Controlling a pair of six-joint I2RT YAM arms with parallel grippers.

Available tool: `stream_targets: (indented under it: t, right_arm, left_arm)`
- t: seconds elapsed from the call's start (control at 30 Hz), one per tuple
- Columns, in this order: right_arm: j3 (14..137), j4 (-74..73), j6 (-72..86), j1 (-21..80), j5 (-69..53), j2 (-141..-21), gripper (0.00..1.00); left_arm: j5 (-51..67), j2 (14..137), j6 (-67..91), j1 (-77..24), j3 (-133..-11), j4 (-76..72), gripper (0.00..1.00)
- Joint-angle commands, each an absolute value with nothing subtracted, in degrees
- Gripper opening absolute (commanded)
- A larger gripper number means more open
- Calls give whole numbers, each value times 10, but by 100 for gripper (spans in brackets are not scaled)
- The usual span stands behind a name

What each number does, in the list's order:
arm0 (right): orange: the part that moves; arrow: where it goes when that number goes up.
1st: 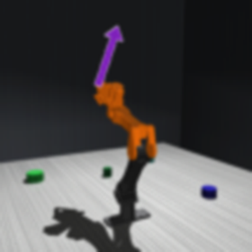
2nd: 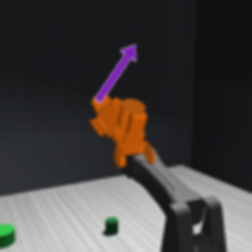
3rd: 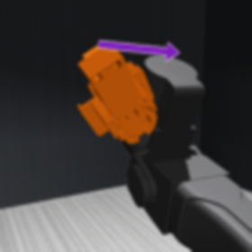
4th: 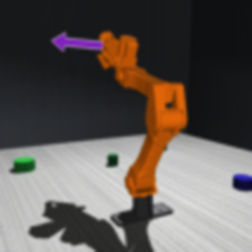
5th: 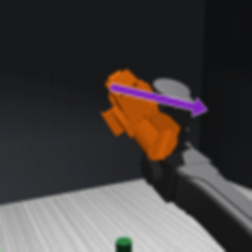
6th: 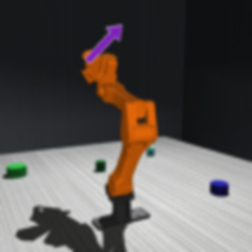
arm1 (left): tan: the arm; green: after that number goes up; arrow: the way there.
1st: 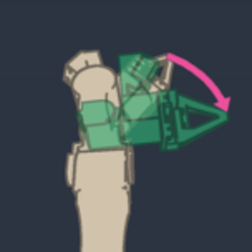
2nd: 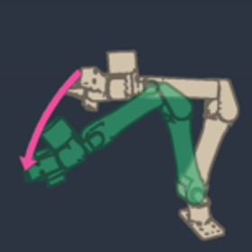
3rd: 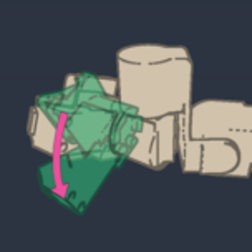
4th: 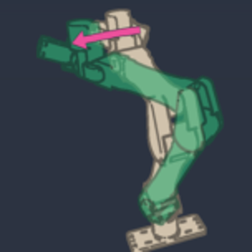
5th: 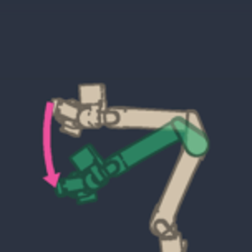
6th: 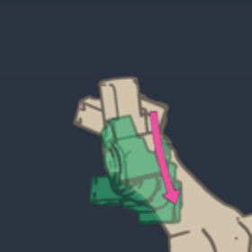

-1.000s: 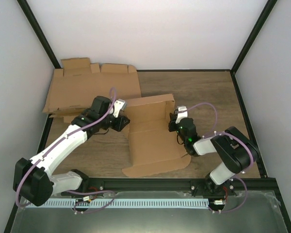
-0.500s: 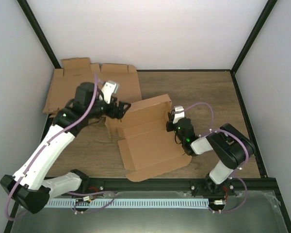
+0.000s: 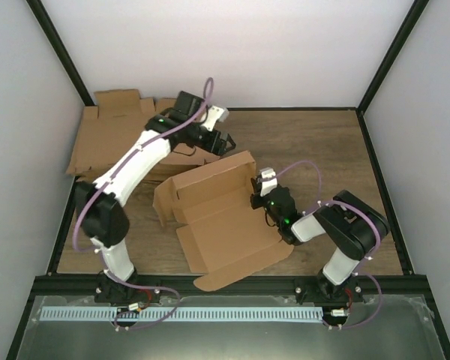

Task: Fold the paper box

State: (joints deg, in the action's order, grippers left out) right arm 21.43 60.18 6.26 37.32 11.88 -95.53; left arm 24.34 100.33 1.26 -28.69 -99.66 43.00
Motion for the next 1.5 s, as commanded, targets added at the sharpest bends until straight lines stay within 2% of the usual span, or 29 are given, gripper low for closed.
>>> stream_targets:
  t: [0.0, 0.27, 0.43, 0.57, 0.77, 0.97, 1.07, 1.13, 1.2, 1.47]
  right_arm:
    - [198, 642, 69, 387, 102, -965, 1]
    - [199, 667, 75, 406, 109, -989, 2]
    - [197, 674, 67, 407, 113, -980, 18]
    - [201, 674, 52, 407, 115, -969, 21]
    - [217, 679, 43, 407, 134, -976, 22]
    - [213, 749, 46, 407, 130, -1006, 25]
    - [222, 772, 37, 407, 136, -1026, 17]
    - [230, 780, 38, 407, 154, -1038, 5]
    - [242, 776, 40, 407, 186, -1049, 1]
    - [280, 731, 58, 413, 264, -1072, 4]
  left_arm:
    - [300, 1066, -12, -288, -1044, 480, 79]
    - [358, 1156, -26, -310, -1074, 507, 72]
    - [373, 1175, -36, -324, -1062, 515, 60]
    - [369, 1174, -36, -331, -1042, 513, 52]
    - [361, 1159, -22, -339, -999, 499, 52]
    - [359, 1145, -12, -339, -959, 480, 52]
    - [357, 1139, -1, -334, -938, 463, 52]
    - [362, 1137, 7, -329, -931, 452, 53]
    - [367, 1136, 15, -324, -924, 443, 54]
    - [391, 1140, 27, -319, -908, 430, 55]
